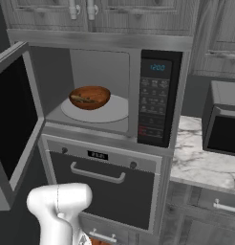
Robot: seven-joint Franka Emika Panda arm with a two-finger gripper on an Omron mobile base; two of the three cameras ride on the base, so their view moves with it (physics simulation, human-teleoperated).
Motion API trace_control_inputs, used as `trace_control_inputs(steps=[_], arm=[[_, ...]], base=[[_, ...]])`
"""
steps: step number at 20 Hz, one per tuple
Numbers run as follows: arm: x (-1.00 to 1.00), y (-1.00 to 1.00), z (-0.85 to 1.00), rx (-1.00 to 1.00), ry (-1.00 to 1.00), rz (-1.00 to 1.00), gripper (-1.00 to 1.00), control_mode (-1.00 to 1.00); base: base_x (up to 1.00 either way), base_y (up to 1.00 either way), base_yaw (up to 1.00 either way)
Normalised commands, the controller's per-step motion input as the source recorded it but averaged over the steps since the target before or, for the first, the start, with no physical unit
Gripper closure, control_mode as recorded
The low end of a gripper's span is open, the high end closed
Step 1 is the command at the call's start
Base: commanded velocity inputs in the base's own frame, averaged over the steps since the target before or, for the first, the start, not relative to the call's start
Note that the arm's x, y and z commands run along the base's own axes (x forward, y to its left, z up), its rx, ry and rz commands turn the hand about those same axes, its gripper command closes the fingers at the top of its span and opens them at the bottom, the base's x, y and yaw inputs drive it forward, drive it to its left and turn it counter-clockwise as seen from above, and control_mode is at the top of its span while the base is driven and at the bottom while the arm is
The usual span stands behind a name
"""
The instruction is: Remove the peach from the bowl and place it on the small plate. Then place the bowl with only the fish in the microwave, close the door, and press the start button to microwave the fish.
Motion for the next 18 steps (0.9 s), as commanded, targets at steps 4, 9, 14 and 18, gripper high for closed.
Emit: trace_control_inputs(steps=[4,9,14,18], arm=[[0.48,-0.53,0.27,0.02,0.0,-0.13,-1.0,-1.0],[0.52,-0.53,0.1,0.02,0.0,-0.16,-1.0,-1.0],[0.61,-0.49,0.09,0.02,0.0,-0.18,-1.0,-1.0],[0.73,-0.53,0.06,0.04,0.0,-0.1,-1.0,-1.0]], base=[[0.0,0.0,0.0],[0.0,0.0,0.0],[0.0,0.0,0.0],[0.0,0.0,0.0]])
